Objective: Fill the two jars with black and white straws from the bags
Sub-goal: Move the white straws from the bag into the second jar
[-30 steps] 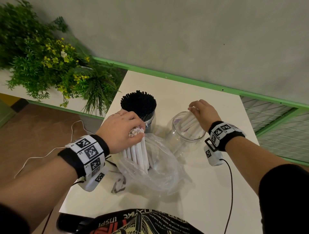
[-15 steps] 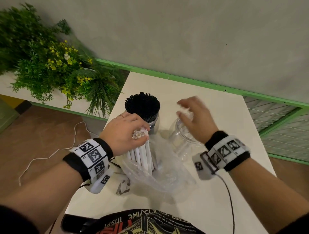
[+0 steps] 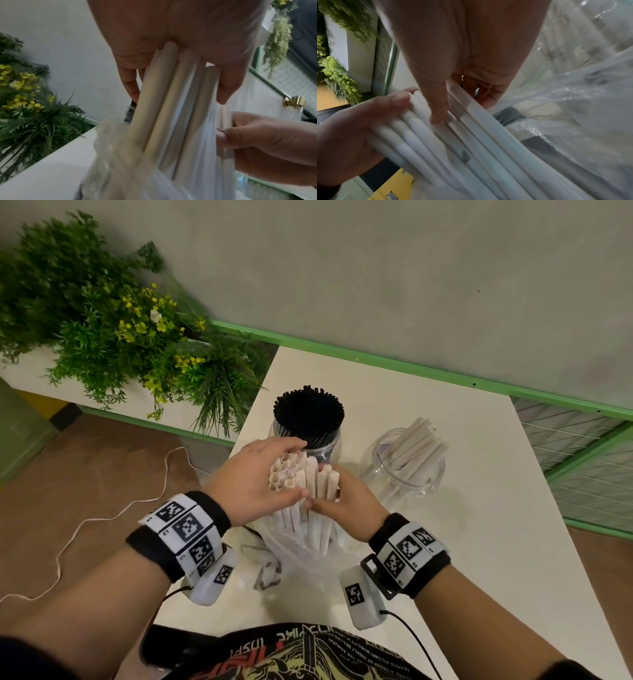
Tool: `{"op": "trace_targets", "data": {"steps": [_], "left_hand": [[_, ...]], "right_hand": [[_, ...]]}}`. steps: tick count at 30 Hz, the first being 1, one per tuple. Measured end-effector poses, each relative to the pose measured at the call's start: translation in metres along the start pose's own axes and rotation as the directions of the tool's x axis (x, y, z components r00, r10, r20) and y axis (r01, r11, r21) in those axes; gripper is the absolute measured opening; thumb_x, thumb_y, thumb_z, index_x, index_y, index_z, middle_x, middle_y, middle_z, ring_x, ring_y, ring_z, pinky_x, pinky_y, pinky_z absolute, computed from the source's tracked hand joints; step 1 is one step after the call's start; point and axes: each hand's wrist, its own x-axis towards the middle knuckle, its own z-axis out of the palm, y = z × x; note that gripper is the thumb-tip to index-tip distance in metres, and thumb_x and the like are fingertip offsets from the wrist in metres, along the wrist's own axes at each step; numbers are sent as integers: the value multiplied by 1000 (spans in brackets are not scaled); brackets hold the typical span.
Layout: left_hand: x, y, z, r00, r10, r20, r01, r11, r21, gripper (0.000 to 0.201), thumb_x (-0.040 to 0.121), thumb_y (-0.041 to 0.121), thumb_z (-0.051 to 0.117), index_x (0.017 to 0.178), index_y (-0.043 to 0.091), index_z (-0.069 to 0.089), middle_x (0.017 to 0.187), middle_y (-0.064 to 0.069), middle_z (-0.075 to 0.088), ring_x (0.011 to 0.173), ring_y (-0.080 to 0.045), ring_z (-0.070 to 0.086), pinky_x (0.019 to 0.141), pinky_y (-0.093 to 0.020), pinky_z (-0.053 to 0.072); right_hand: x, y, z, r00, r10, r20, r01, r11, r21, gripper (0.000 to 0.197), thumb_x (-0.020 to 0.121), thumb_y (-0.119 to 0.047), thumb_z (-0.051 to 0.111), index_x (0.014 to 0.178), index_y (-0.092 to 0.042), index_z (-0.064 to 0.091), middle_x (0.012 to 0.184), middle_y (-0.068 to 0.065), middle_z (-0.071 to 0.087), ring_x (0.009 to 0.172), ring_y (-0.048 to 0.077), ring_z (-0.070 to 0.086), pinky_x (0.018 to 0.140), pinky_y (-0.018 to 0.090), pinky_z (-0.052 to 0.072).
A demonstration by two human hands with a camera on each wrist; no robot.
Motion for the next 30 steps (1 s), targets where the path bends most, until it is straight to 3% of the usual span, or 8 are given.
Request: {"op": "trace_targets", "data": {"steps": [5,12,16,18,21,23,26,30], "left_hand": [[-2,-4,9,997,48,-52,-49,999,-11,37,76,55,53,108,38,57,114,20,52,107,-9,51,95,-32,41],[-3,-3,7,995,78,-64,-80,996,-31,27,79,51,52,99,36,60,108,17,53,100,-13,52,90,-33,41],[-2,-1,8,995,88,-56,-88,996,8,27,79,52,49,98,35,60,107,17,53,99,-11,52,89,-29,38],[-1,0,8,995,85,-54,-84,996,19,28,80,53,48,97,35,60,107,16,53,99,-12,51,89,-29,38],[-1,0,7,996,77,-51,-76,997,28,28,80,53,47,97,35,59,107,16,53,98,-12,52,88,-29,38],[0,0,7,995,84,-54,-82,996,34,28,80,53,47,97,35,59,107,16,53,98,-12,52,88,-28,38],[2,-2,7,995,88,-49,-87,996,36,28,80,53,47,97,35,60,107,16,53,98,-10,51,87,-24,33],[4,-4,9,996,87,-36,-85,995,46,20,81,51,50,95,39,57,107,18,52,100,-10,51,87,-23,33]], "right_hand": [[-5,-7,-2,1000,-7,-3,8,999,51,30,83,-10,72,110,-13,61,102,1,68,94,11,64,84,25,51],[-11,-9,10,992,-10,-126,19,998,68,15,81,-3,68,89,-13,59,81,-4,61,74,5,57,68,18,46],[-14,-15,17,968,-80,-237,90,995,33,17,81,-6,69,90,-15,58,81,0,61,73,8,56,65,22,46],[-17,-19,15,945,-113,-308,125,992,16,28,81,-5,69,94,-24,54,83,-7,60,73,2,55,65,16,44],[-19,-20,11,907,-204,-368,188,979,-79,47,83,-3,66,113,-33,46,99,-15,56,89,-2,55,78,8,41],[-19,-18,7,876,-309,-370,246,947,-208,45,84,1,64,120,-25,53,104,-10,57,97,-3,53,85,8,38],[-16,-9,2,870,-334,-364,242,931,-274,36,83,5,62,112,-16,63,103,-3,59,99,2,55,89,12,40],[-18,0,4,918,-224,-326,168,967,-190,31,86,-4,55,109,-25,59,108,-7,60,98,14,66,88,32,50]]}}
